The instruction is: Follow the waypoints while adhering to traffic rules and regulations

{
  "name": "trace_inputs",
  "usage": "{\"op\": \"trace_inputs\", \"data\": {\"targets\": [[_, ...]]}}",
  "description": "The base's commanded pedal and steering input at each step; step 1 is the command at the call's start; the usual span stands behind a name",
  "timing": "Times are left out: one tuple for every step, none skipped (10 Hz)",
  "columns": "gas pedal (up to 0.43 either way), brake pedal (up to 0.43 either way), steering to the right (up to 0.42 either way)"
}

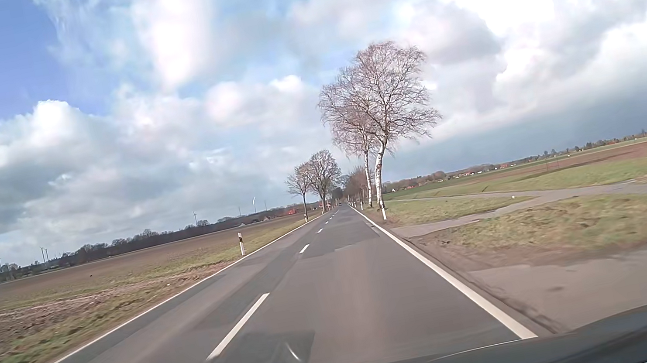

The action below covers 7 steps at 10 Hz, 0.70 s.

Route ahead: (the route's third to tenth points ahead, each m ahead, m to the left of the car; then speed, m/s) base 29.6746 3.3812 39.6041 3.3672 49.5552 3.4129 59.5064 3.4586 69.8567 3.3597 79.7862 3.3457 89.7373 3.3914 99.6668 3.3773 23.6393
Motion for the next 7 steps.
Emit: {"op": "trace_inputs", "data": {"targets": [[0.24,0.0,-0.002],[0.24,0.0,-0.003],[0.24,0.0,-0.005],[0.228,0.0,-0.006],[0.228,0.0,-0.007],[0.22,0.0,-0.008],[0.228,0.0,-0.008]]}}
